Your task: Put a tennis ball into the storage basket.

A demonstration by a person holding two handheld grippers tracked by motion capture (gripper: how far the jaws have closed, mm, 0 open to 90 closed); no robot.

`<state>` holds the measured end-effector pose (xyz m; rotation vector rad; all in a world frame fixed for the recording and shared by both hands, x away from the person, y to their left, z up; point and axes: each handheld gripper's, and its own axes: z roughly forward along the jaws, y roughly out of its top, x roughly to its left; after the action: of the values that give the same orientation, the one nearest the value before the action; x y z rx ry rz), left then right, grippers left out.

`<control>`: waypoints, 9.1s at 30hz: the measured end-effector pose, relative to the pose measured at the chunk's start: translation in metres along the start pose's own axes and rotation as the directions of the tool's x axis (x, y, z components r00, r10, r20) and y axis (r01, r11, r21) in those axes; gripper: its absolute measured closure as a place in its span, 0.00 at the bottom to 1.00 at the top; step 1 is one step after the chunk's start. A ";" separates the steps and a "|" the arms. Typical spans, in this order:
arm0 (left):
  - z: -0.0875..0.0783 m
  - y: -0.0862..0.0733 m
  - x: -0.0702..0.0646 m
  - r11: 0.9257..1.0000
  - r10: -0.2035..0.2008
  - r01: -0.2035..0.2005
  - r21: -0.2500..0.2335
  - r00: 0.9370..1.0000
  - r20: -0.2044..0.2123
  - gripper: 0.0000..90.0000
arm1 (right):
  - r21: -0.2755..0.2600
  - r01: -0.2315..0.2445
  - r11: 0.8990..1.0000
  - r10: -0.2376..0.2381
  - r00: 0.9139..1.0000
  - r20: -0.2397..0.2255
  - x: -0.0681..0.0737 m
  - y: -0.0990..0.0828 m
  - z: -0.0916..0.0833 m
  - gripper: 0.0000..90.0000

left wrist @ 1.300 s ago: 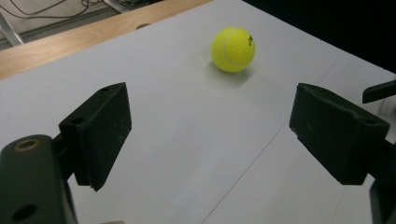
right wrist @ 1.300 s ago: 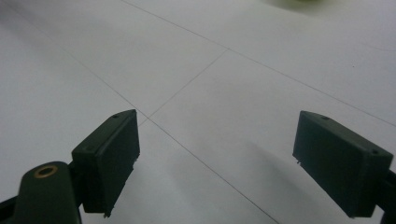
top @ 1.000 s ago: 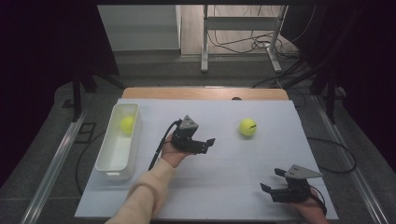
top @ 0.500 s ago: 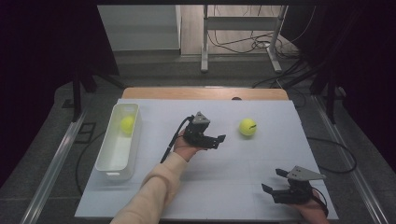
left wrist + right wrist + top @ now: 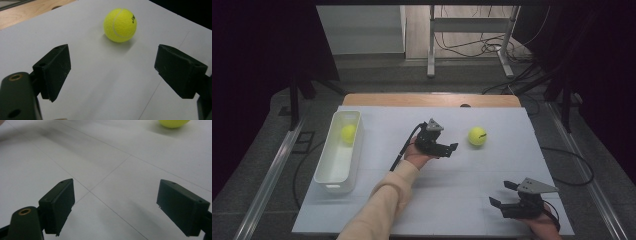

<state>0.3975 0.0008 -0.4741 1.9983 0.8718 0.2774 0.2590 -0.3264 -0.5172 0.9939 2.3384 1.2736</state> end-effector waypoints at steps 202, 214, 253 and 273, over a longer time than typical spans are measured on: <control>-0.081 -0.006 -0.008 0.998 0.020 -0.020 -0.056 1.000 -0.008 0.29 | 0.021 0.041 0.999 -0.041 0.999 -0.004 -0.002 0.015 0.018 0.18; -0.096 -0.017 -0.001 0.998 -0.003 0.001 -0.068 1.000 -0.019 0.29 | 0.024 0.040 0.999 -0.040 0.999 -0.001 -0.001 0.015 0.018 0.18; -0.155 -0.025 0.024 0.983 -0.073 0.052 -0.176 0.991 -0.110 0.29 | 0.025 0.038 0.999 -0.038 0.999 0.002 -0.002 0.015 0.018 0.18; -0.175 -0.028 0.032 0.975 -0.106 0.075 -0.209 0.984 -0.140 0.29 | 0.026 0.042 0.999 -0.042 0.999 0.004 -0.002 0.015 0.018 0.18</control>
<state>0.3196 0.1471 -0.4032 1.7604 0.9864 0.4520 0.2763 -0.3112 -0.5148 0.9495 2.3657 1.2271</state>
